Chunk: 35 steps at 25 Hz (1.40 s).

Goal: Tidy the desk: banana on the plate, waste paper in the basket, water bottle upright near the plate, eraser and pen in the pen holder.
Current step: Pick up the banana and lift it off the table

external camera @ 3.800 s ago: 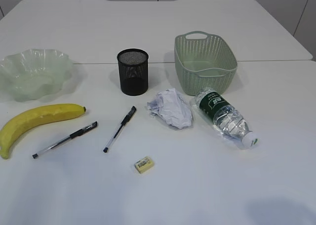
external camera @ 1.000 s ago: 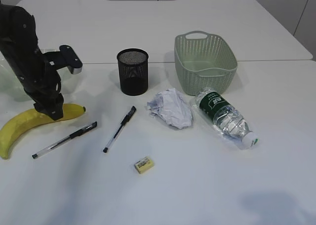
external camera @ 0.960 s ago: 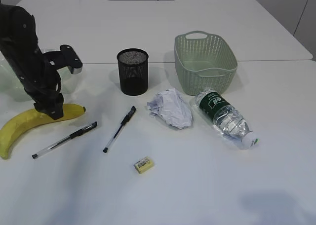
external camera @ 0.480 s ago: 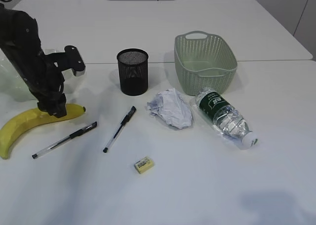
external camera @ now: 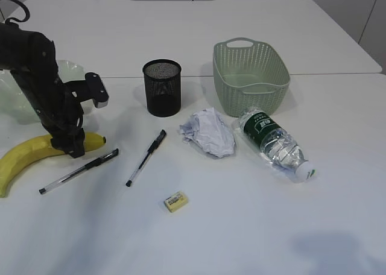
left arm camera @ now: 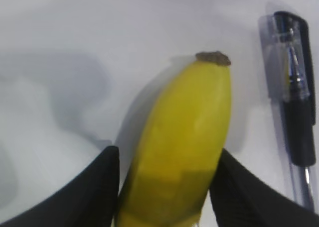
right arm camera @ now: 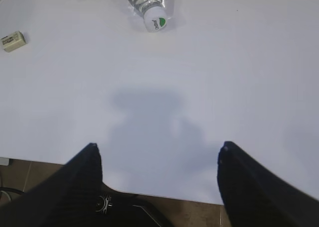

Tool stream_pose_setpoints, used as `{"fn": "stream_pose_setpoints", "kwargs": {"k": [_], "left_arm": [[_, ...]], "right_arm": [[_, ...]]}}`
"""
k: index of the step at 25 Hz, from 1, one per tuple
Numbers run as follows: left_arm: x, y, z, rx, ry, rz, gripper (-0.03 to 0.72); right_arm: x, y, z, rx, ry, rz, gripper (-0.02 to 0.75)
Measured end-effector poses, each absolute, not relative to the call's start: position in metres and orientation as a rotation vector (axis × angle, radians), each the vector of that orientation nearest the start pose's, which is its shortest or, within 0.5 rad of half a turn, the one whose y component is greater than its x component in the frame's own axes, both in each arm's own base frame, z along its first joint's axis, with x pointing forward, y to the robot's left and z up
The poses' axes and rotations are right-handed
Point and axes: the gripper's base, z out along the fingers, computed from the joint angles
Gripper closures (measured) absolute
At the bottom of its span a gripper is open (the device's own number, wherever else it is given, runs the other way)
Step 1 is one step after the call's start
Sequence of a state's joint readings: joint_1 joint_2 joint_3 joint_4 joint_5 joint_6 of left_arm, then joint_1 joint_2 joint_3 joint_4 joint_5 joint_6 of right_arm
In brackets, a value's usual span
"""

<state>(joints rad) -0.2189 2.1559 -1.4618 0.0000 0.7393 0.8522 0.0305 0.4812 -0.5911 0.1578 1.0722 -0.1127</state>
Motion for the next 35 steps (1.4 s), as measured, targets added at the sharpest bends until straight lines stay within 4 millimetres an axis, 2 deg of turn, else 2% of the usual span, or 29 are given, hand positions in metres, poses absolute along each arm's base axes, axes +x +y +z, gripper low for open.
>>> {"fn": "stream_pose_setpoints", "kwargs": {"k": [6, 11, 13, 23, 35], "left_arm": [[0.416, -0.093, 0.121, 1.491, 2.525, 0.089, 0.302], [0.415, -0.093, 0.120, 1.499, 2.542, 0.079, 0.391], [0.414, -0.093, 0.120, 1.496, 2.545, 0.073, 0.405], [0.412, -0.093, 0.122, 1.485, 2.568, 0.043, 0.423], [0.406, -0.092, 0.170, 1.451, 2.505, 0.072, 0.445]], "right_arm": [[0.067, 0.015, 0.290, -0.149, 2.431, 0.164, 0.202], [0.067, 0.015, 0.290, -0.152, 2.429, 0.163, 0.202], [0.067, 0.015, 0.290, -0.152, 2.429, 0.163, 0.202], [0.067, 0.015, 0.290, -0.153, 2.422, 0.161, 0.202], [0.070, 0.015, 0.292, -0.148, 2.391, 0.160, 0.202]]}}
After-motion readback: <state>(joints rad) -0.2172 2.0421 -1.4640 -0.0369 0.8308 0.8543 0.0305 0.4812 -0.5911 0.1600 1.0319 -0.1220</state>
